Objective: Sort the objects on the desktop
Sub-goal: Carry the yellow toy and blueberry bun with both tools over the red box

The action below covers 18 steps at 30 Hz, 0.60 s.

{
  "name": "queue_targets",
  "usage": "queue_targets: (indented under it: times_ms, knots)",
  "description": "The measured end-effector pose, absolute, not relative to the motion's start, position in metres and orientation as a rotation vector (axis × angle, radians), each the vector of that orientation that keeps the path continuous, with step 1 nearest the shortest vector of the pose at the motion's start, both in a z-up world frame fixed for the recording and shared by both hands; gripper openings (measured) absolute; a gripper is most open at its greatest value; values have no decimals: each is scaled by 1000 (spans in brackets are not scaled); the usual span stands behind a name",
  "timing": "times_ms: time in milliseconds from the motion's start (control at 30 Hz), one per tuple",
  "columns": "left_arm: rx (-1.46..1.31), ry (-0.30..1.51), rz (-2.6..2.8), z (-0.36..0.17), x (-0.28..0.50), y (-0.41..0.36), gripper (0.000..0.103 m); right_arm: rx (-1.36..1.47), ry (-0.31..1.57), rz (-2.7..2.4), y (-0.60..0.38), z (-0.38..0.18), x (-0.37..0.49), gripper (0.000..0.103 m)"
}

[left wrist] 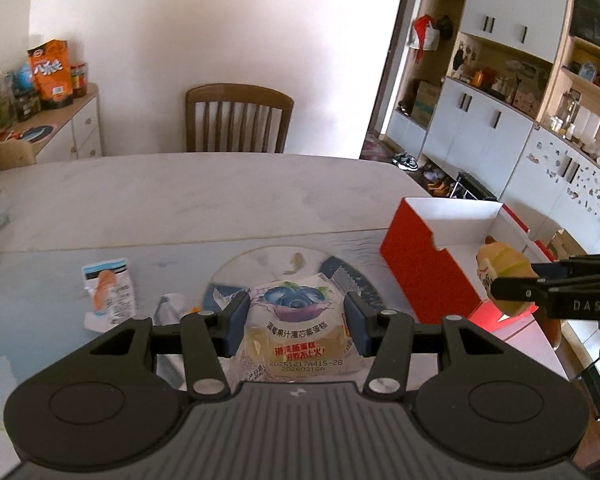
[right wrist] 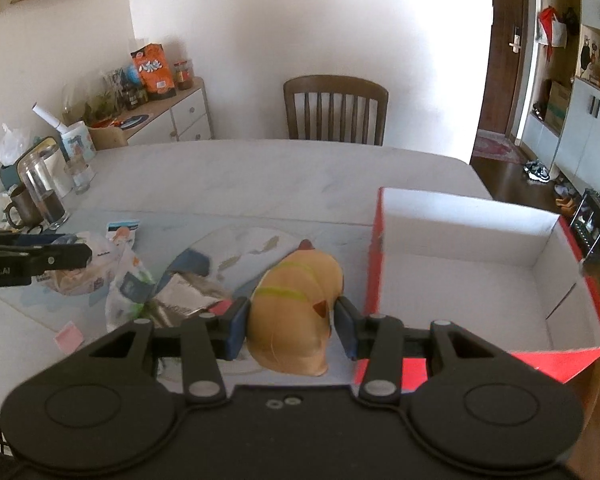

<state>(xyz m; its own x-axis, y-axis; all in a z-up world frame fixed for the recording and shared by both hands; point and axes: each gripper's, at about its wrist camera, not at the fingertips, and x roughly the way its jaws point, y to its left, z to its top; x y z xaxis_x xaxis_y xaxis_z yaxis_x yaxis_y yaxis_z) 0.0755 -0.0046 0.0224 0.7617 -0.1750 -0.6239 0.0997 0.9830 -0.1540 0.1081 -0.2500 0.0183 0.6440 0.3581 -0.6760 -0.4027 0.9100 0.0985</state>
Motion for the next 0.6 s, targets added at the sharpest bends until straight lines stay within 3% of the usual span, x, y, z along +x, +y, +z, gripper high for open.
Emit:
queue_targets:
  times_ms: [600]
  knots:
    - [-35,672,-291,30,132,-109,50,-17,736,344,-337,21,150,45]
